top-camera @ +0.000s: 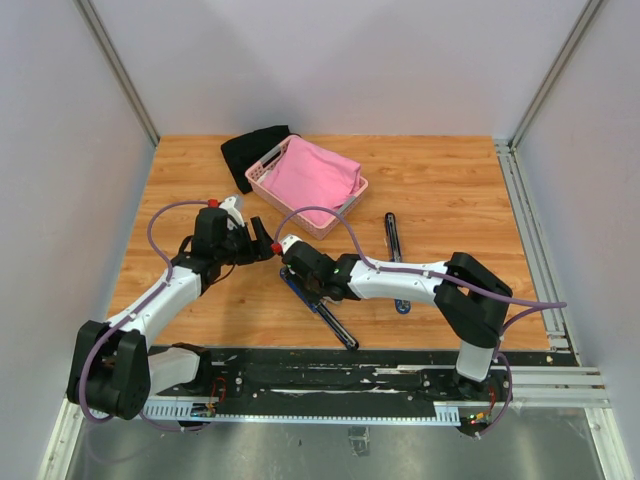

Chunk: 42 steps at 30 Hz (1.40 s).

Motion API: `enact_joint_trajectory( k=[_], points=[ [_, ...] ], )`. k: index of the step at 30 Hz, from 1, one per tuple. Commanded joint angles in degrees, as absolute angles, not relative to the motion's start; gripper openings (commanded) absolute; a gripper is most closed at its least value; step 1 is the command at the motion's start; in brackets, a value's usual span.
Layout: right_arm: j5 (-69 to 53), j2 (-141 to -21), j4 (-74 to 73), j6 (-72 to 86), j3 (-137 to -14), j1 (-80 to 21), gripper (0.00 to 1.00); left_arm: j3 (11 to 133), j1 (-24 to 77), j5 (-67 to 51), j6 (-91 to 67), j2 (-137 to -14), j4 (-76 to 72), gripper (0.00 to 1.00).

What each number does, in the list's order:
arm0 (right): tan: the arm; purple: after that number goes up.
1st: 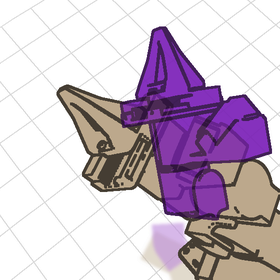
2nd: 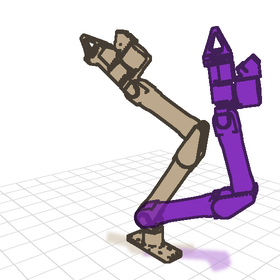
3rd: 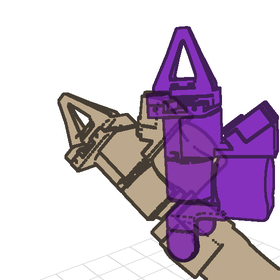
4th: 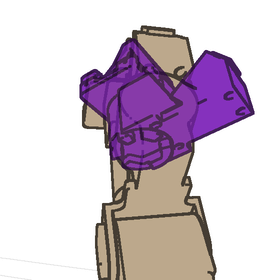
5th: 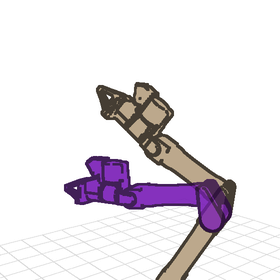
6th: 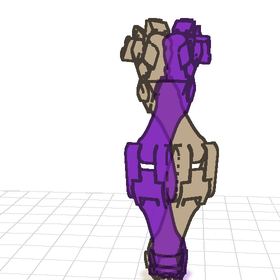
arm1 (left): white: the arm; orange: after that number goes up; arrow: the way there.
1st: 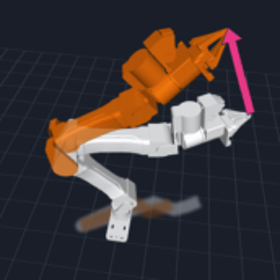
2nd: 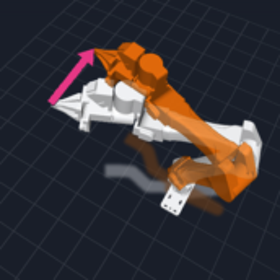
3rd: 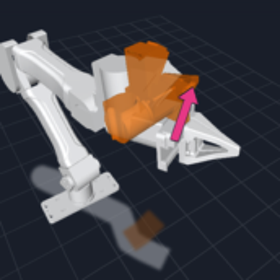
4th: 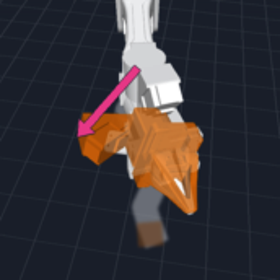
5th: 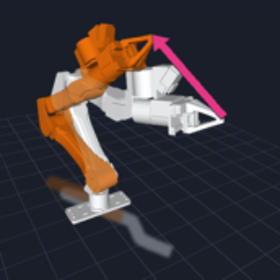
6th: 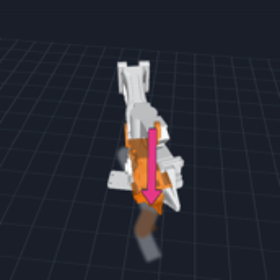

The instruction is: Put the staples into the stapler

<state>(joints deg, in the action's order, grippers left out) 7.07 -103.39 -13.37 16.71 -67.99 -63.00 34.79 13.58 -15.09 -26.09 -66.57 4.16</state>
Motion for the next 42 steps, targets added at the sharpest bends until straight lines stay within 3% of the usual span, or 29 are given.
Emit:
enact_joint_trajectory(
  k=[1, 42],
  points=[
    [7.87, -102.30, -14.56, 16.46, -69.69, -63.54, 0.09, 34.20, 13.18, -15.32, -25.38, -65.55, 3.16, 0.75],
    [6.10, -103.36, -14.69, 13.57, -68.77, -62.40, 0.08, 34.10, 13.18, -15.56, -25.25, -65.27, 3.21, 0.75]
  ],
)
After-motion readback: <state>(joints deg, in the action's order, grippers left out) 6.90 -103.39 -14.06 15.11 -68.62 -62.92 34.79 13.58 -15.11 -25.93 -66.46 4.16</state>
